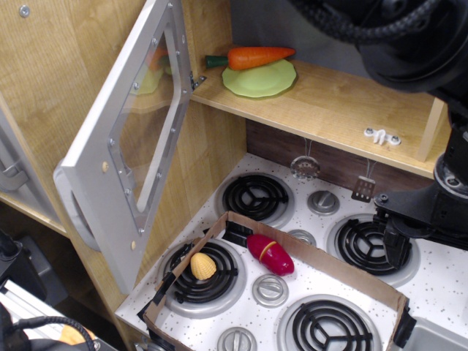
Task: Close microwave
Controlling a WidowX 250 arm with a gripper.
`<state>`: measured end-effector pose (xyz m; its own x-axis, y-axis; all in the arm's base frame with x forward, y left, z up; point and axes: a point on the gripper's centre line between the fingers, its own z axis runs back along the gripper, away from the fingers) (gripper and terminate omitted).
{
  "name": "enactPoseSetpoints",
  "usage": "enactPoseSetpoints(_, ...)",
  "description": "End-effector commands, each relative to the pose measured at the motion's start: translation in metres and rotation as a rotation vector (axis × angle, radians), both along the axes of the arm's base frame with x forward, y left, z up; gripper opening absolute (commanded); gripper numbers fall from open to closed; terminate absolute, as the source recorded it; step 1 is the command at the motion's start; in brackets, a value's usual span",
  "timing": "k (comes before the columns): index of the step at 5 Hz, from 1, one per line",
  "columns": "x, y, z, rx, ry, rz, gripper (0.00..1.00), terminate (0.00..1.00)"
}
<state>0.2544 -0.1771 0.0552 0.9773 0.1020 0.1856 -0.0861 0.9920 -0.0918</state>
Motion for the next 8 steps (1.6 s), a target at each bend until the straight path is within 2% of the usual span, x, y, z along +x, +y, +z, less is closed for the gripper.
enactPoseSetpoints(1,0.000,0.000,0.000,0.000,0.000,0.000,1.00,0.00)
enactPoseSetpoints(2,0.003,0.016,0.020,0.025,0.004,0.002,1.00,0.00)
enactPoseSetpoints(3,0.003,0.039,0.044,0.075,0.034,0.024,1.00,0.00)
enactPoseSetpoints(4,-0.002,0.071,0.074,0.147,0.062,0.052,1.00,0.00)
enactPoseSetpoints(5,-0.004,0.106,0.109,0.263,0.077,0.045,1.00,0.00)
enactPoseSetpoints(6,-0.015,0.144,0.147,0.347,0.126,0.062,1.00,0.00)
enactPoseSetpoints(7,-0.029,0.178,0.176,0.407,0.145,0.042,1.00,0.00)
enactPoseSetpoints(8,-0.051,0.222,0.180,0.413,0.132,-0.051,1.00,0.00)
